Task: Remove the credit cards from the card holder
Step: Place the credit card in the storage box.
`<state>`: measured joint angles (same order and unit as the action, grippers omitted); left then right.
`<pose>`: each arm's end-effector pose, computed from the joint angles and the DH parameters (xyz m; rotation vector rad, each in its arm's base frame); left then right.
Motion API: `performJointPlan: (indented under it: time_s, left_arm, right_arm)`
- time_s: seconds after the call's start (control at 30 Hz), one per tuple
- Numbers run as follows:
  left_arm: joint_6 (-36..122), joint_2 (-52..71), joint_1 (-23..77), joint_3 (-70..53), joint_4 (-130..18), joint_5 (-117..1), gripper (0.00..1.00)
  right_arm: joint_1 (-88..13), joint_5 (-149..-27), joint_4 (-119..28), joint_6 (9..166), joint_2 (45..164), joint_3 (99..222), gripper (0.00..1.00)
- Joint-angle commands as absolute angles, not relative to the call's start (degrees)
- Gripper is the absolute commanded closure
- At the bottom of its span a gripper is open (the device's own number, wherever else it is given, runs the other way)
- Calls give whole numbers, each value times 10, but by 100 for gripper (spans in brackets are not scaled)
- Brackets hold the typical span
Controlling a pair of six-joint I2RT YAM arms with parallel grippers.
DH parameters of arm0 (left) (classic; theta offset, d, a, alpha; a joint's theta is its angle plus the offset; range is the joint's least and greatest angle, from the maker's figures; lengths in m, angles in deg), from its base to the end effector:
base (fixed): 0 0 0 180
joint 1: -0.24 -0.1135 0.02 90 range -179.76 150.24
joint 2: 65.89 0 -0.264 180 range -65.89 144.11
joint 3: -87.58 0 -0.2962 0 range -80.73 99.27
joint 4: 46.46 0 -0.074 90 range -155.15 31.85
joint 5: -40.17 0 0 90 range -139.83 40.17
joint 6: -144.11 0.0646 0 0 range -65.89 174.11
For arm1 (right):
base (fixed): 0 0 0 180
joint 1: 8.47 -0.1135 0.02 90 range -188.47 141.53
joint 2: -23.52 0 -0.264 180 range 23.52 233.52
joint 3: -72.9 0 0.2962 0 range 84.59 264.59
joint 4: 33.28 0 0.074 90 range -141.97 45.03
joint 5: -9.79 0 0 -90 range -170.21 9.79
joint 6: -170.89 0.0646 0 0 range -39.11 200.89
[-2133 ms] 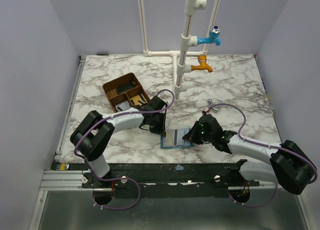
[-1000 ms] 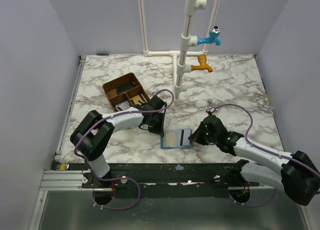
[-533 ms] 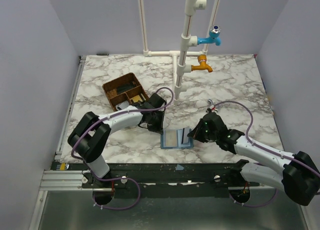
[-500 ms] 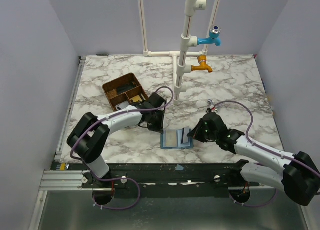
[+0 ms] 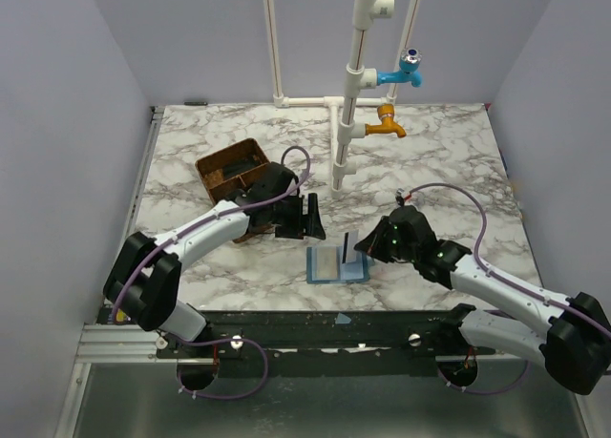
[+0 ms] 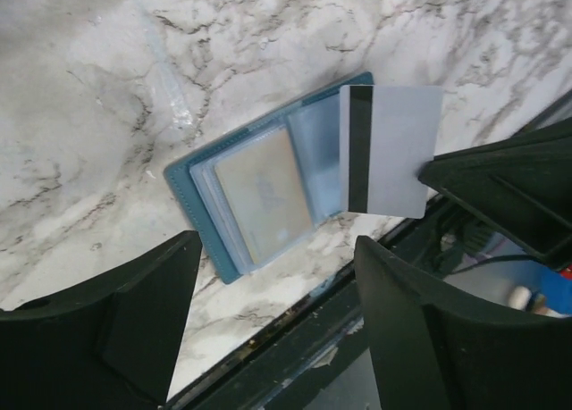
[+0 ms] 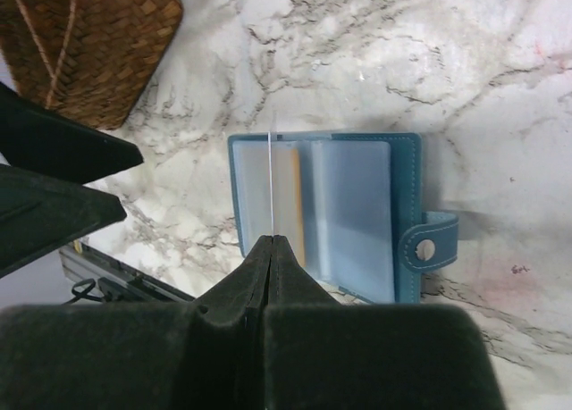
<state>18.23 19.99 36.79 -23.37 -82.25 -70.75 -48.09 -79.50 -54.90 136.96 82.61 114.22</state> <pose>0.2804 -0.2366 0.1843 0.1825 2.6713 -0.9321 0.2112 0.1738 0.1617 0.3518 2.3847 0.8349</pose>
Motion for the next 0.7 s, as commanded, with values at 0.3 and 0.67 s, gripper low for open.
performJointPlan:
  time_s: [0.3, 0.67]
  left_arm:
    - [77, 135, 316, -312, -658, -910, 21]
    - [11, 110, 295, -352, -563, -969, 24]
  right_arm:
    - [-476, -882, -483, 1402, 827, 1201, 99]
    - [-465, -978, -373, 1449, 858, 1209, 99]
